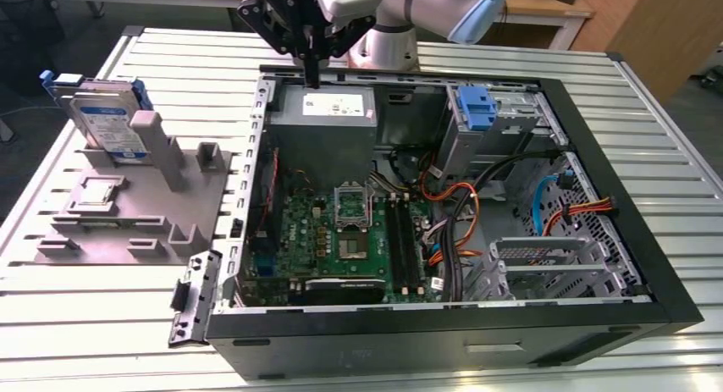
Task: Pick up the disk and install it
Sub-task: 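Reach for the disk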
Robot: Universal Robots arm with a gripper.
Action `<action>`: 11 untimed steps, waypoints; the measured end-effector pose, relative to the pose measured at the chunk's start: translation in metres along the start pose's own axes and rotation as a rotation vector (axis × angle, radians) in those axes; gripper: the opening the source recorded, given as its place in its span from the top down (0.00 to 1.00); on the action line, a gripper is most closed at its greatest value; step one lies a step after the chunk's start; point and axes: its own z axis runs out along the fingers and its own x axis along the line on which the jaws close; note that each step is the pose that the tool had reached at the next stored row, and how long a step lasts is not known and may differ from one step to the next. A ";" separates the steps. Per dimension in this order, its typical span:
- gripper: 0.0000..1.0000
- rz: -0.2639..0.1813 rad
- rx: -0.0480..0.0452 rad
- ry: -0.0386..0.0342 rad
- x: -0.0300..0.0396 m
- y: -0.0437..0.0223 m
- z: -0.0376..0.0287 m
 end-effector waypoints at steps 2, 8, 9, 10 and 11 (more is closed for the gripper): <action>0.90 0.000 0.0001 0.0001 0.0001 0.0000 0.0000; 0.90 0.000 0.0001 0.0001 0.0013 -0.0001 0.0002; 0.90 0.000 0.0002 0.0001 0.0013 -0.0001 0.0002; 0.90 0.000 0.0001 0.0001 0.0016 -0.0001 0.0003; 0.90 0.000 0.0000 0.0000 0.0020 -0.0002 0.0003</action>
